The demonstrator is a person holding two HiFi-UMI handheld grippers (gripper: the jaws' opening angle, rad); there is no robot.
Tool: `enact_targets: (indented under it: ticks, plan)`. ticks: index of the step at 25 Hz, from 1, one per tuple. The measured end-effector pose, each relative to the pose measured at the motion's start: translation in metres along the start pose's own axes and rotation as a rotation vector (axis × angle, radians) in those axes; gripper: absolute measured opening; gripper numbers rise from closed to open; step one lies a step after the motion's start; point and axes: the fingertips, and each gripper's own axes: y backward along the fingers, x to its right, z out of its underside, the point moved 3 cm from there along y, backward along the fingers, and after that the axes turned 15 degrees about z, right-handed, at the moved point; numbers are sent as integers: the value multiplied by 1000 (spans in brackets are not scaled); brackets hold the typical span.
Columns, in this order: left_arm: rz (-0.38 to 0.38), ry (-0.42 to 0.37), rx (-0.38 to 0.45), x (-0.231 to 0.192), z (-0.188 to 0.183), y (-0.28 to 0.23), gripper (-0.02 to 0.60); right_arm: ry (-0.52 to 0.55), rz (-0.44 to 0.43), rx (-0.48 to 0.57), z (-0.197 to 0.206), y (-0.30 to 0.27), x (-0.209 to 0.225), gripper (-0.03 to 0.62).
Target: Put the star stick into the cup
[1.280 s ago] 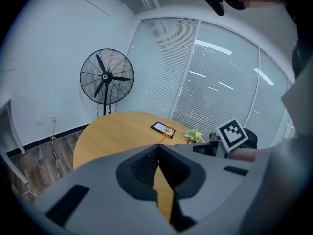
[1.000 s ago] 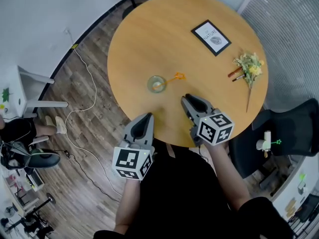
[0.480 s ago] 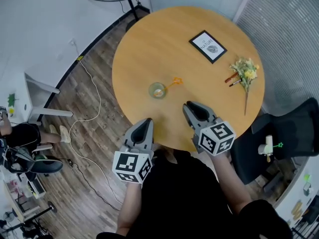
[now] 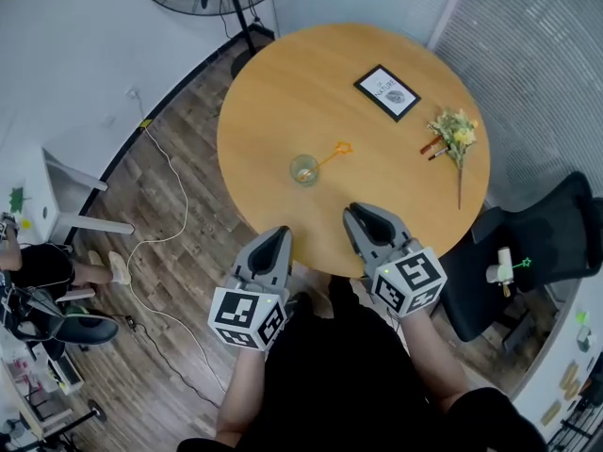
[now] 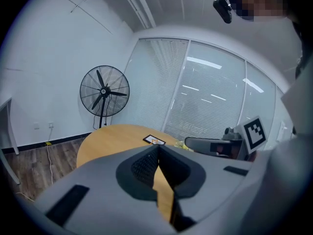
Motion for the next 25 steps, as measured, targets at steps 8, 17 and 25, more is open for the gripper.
enact_targets:
  ticks: [8,17,25]
  plan:
    - [62,-31,8,10,-1,43,-2,30,56,74,-10,42,-45,37]
    - [135,-79,18,32,-2,81,-2,31,131,131,-11,91,-76,26]
    - [180,-92,18,50,7,109,-2,48,151,154,-1,125,-105,14]
